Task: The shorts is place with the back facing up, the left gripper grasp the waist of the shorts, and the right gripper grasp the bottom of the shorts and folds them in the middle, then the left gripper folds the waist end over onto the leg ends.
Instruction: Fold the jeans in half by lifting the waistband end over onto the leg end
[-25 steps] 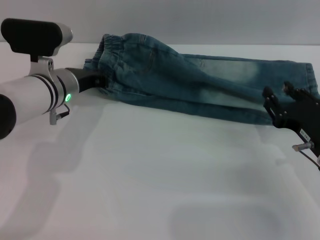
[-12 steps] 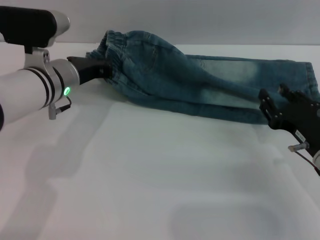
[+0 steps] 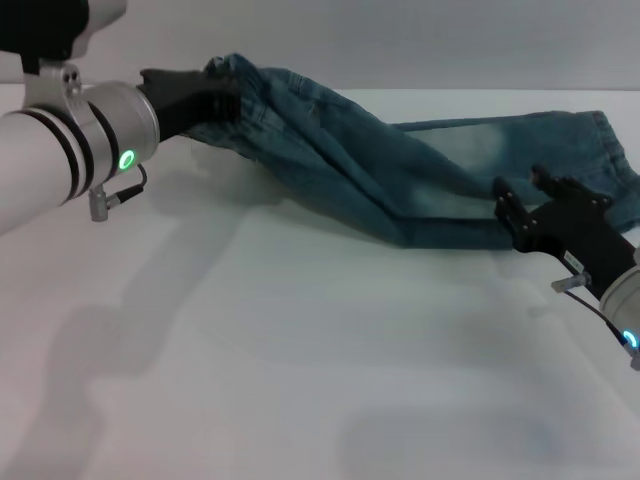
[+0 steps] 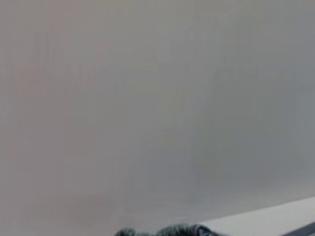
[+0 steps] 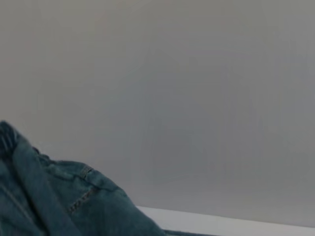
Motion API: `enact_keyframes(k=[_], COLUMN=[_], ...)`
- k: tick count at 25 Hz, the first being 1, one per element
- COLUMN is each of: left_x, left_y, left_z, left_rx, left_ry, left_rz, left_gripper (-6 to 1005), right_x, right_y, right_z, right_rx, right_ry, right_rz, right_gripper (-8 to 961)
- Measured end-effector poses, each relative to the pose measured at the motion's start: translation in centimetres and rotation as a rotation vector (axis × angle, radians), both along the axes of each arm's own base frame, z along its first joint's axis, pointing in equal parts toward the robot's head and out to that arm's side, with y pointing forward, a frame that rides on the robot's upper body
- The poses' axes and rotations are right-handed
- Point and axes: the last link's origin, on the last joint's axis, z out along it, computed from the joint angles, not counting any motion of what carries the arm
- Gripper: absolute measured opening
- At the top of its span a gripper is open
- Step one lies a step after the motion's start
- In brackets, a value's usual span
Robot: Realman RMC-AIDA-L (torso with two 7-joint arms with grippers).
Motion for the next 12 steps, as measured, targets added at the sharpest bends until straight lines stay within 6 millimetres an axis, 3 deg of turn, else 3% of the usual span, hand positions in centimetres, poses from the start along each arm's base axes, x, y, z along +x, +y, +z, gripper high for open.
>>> enact_keyframes(k=[6,12], left_x=[2.4,3.6], left_y=[-1.4,-2.1], left_z=[1.6,1.7], left_rx=[0.021,0.013], left_ry=[-0.022,-0.026], left_rz=[-0.070,-0.101], left_gripper=[30,30], right_x=[-0.9,-1.5], right_y=[1.3,3.7], right_z=[0.0,0.0], right_rx=[-0.003,-0.015], right_ry=[-0.009,-0.047], right_rz=[0.019,0.012], right_gripper=[424,424])
